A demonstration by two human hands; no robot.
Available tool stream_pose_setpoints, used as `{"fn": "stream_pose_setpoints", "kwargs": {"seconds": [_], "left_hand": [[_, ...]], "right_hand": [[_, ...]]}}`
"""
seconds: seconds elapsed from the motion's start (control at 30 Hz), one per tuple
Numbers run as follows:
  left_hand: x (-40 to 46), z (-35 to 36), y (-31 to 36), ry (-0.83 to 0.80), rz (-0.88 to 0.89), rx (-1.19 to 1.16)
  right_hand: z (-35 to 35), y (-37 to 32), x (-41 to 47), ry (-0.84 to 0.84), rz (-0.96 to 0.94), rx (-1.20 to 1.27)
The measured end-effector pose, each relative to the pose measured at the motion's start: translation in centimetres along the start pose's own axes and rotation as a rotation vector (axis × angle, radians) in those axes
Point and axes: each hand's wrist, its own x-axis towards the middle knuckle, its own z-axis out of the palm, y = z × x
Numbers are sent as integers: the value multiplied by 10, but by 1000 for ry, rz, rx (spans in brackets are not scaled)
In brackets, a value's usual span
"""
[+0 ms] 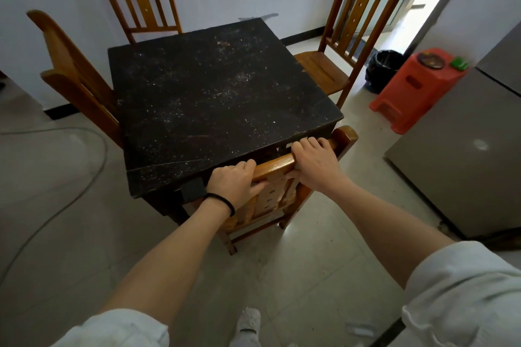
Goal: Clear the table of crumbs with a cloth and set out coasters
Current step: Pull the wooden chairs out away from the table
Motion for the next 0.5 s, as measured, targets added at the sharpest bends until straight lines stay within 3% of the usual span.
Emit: {"fn": "stream_pose_setpoints", "kwargs": {"seconds": [0.13,0.3,0.37,0.5], "left_hand": [[1,-5,2,-78,-43,-92],[20,-22,12,-305,-97,-209],[42,-34,19,-310,-105,-225],[96,-57,38,-150,-81,-131]], "right_hand": [[-5,2,-3,-34,-28,2],[-30,13,-2,-185,-69,175],[-47,26,1,-138,-33,260],[-77,68,4,105,112,361]]}}
